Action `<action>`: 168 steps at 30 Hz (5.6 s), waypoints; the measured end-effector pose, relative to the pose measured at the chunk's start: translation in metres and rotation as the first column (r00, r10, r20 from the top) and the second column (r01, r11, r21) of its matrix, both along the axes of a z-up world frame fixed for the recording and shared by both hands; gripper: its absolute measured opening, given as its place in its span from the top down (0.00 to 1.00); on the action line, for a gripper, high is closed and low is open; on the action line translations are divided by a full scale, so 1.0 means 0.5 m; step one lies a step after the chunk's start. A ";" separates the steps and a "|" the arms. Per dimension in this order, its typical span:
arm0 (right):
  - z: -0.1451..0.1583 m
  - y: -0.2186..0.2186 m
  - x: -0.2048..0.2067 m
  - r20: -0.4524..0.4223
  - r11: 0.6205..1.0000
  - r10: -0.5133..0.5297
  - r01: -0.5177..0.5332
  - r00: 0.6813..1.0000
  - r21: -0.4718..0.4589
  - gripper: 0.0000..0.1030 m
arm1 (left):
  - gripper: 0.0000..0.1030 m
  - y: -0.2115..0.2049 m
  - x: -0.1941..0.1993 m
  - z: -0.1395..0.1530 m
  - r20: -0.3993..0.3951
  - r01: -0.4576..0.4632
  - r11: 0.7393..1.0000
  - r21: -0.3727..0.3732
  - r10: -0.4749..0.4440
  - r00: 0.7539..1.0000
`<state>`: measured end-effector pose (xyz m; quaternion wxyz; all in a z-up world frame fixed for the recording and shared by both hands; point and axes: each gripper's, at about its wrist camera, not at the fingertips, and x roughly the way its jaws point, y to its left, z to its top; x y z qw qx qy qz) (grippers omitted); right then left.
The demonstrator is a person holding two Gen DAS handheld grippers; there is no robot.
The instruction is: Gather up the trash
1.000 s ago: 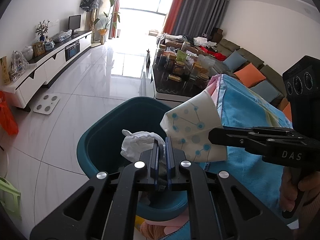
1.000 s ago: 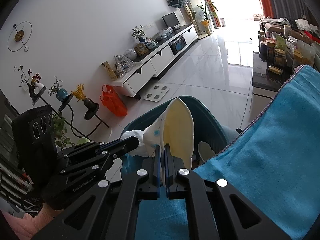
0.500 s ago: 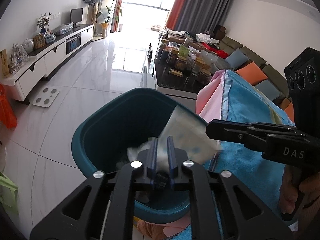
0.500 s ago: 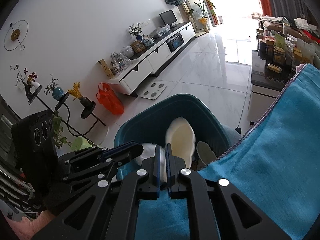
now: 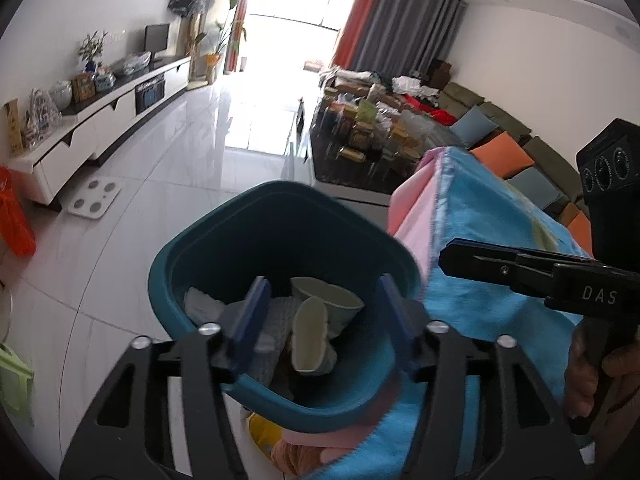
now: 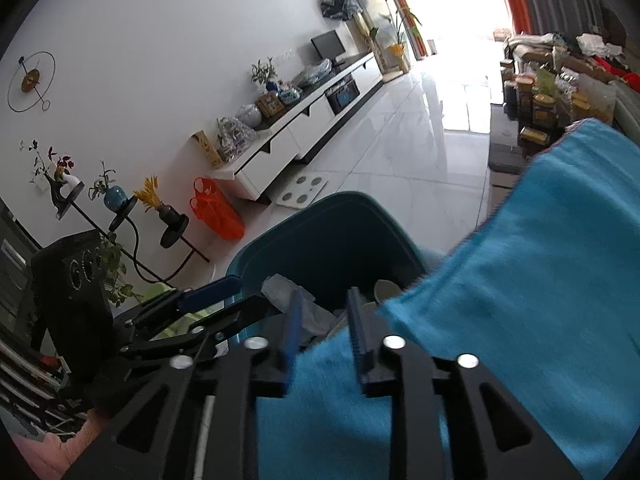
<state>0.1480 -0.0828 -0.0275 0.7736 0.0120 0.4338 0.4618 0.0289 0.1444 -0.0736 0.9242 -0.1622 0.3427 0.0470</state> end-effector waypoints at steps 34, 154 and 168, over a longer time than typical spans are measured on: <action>-0.017 -0.879 -0.164 0.124 0.498 -0.862 0.866 0.491 0.030 0.49 | 0.30 -0.681 0.255 0.065 -0.068 0.635 0.758 0.145 -0.633 0.771; 0.063 -0.238 -0.129 0.316 0.970 -0.240 0.236 0.918 0.050 0.14 | 0.06 -0.151 -0.072 0.112 0.184 0.078 0.996 0.047 -0.085 0.979; 0.058 -0.428 -0.188 0.411 0.861 -0.495 0.497 0.766 0.109 0.07 | 0.06 -0.324 -0.044 0.128 0.251 0.136 0.979 0.154 -0.171 0.953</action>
